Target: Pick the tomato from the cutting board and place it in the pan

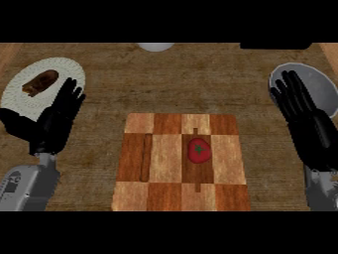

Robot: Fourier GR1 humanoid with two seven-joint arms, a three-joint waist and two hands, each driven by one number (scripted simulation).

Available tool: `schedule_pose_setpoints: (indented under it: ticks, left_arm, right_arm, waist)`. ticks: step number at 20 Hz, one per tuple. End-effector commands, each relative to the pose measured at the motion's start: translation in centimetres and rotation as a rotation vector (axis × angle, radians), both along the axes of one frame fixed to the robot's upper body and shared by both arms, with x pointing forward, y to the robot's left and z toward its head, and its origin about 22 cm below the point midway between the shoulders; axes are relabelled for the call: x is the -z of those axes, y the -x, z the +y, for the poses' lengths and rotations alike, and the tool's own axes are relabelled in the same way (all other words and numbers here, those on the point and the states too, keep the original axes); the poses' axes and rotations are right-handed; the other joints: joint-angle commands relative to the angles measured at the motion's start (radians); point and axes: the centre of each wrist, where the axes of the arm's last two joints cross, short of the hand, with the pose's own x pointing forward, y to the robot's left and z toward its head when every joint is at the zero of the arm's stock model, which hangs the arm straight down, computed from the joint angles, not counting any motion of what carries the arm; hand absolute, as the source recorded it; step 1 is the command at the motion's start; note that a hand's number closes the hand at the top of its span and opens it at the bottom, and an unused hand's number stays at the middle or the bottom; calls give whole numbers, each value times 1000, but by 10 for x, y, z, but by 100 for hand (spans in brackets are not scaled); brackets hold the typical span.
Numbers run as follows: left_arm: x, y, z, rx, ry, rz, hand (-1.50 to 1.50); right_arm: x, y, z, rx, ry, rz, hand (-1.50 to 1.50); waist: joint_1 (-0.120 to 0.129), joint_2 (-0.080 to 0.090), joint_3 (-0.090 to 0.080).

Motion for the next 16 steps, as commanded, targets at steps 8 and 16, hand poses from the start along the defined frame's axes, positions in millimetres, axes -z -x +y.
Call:
schedule_pose_setpoints:
  ticks: [8,16]
  left_arm:
    - [-33,-2,9,-33,-137,-7,0]
    - [-38,10,-2,-55,-141,12,0]
  right_arm:
    - [-12,-49,16,-306,326,-190,150]
    - [21,-23,-80,-274,586,-342,-150]
  waist:
    - [17,-6,-7]
    - [-12,-9,-7]
